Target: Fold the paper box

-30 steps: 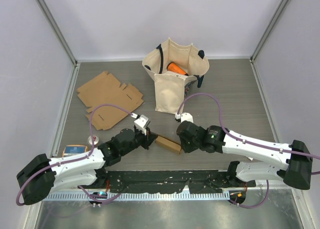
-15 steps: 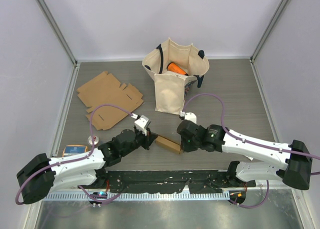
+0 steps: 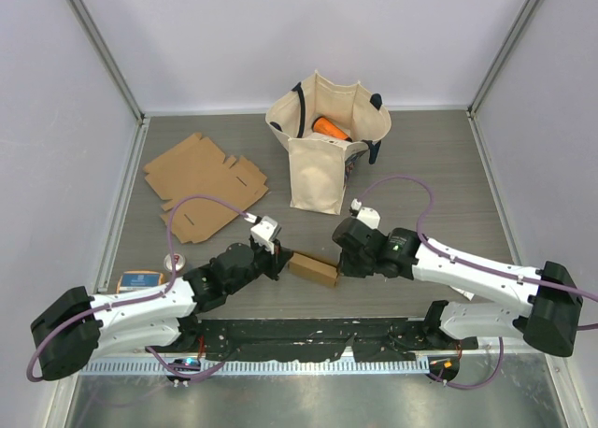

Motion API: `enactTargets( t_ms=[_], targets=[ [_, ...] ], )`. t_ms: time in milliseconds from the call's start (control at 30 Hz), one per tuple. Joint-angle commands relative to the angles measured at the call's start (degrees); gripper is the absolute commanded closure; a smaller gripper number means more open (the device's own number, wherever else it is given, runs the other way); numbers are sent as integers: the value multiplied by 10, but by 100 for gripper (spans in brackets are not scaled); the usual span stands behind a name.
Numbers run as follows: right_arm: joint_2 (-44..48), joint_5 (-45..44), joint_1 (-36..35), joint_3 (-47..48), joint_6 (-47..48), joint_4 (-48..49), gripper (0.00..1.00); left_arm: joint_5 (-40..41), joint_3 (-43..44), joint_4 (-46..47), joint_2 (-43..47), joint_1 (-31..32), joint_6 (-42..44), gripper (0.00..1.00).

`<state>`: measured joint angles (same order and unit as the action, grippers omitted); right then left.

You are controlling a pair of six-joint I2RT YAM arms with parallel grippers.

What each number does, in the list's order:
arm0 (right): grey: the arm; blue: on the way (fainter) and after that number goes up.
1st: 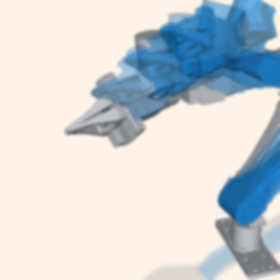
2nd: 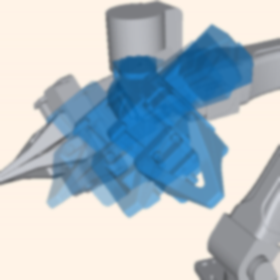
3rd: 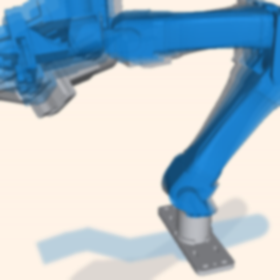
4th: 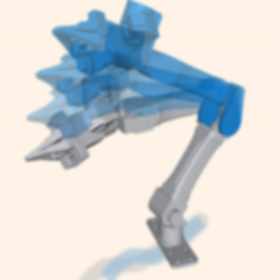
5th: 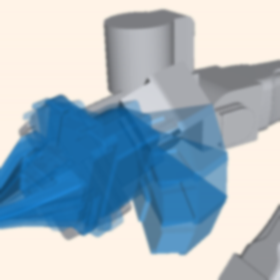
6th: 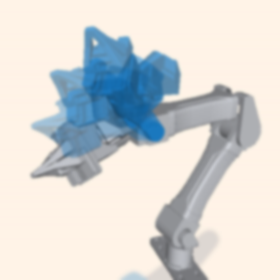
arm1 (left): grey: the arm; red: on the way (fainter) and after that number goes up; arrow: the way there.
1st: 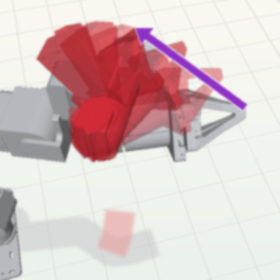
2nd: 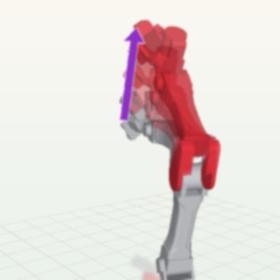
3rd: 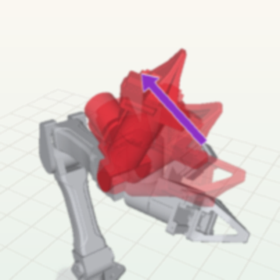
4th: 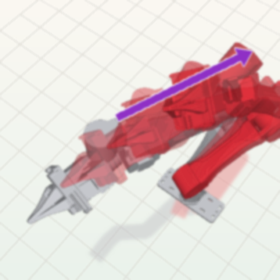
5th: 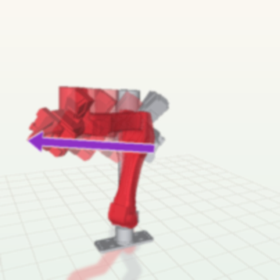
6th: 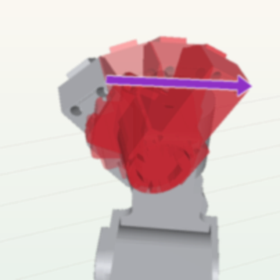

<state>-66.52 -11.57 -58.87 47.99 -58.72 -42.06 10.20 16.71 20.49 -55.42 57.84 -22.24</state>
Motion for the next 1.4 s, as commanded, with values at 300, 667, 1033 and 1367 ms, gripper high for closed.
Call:
enactTargets(
  t_ms=[300,667,1033,1367],
  targets=[
    [-47,-50,-66,-18,-20,38,99,6,-15,-13,22,23,-17,100],
    [3,-44,-99,-38,99,103,70,24,-31,-26,56,30,-20,100],
    [62,33,-99,-34,341,188,16,23,-30,-23,55,31,-19,100],
    [-79,-32,-133,39,463,192,17,26,-37,-24,61,31,-20,100]
  ],
)
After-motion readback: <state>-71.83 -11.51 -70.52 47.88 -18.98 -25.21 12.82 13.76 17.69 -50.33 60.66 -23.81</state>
